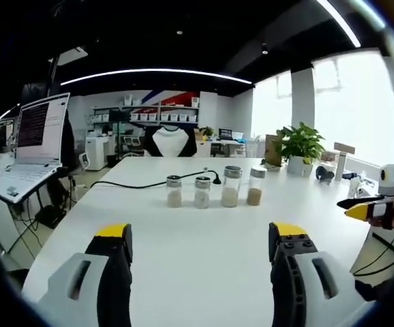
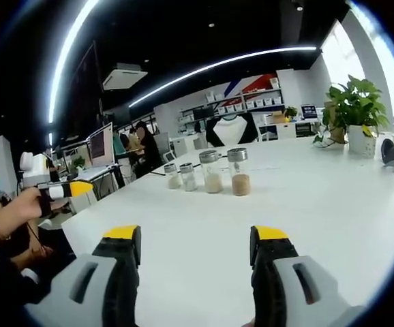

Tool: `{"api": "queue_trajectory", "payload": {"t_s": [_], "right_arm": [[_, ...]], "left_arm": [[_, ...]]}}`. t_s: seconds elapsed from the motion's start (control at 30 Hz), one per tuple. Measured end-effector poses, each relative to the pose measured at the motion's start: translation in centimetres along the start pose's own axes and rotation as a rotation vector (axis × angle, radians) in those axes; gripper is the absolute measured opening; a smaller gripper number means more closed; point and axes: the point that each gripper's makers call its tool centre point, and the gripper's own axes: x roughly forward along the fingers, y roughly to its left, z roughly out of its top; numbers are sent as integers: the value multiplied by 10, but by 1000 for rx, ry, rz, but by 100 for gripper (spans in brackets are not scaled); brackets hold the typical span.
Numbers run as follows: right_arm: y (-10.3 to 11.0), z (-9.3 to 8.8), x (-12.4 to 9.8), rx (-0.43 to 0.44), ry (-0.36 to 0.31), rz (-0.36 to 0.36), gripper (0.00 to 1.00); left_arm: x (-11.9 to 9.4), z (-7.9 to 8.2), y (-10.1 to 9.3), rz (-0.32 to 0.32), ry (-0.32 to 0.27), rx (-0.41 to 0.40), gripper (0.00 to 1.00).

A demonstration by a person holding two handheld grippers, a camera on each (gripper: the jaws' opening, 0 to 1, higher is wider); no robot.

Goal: Rotate the seasoning bottle until the label or dispensing opening points toward the visible target arrow and the bottle remains upright within the marked orientation range

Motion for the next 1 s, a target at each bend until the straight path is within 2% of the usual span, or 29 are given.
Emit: {"api": "queue_trajectory", "payload": {"t_s": [0.33,0.53,0.6,0.8,1.0], "right_arm": [[3,4,-2,-17,-18,3,61],[8,6,0,-30,-14,17,61],[8,6,1,-29,-16,21,61],[10,8,1,-30,-14,19,61],[9,7,-2,-23,-16,1,61]], "left_arm": [[-1,3,12,23,-1,35,87],[2,1,9,21,-3,50,86],[3,11,8,23,-60,49,85],[13,21,16,44,-73,62,84],[28,24,21,27,-68,82,84]]}}
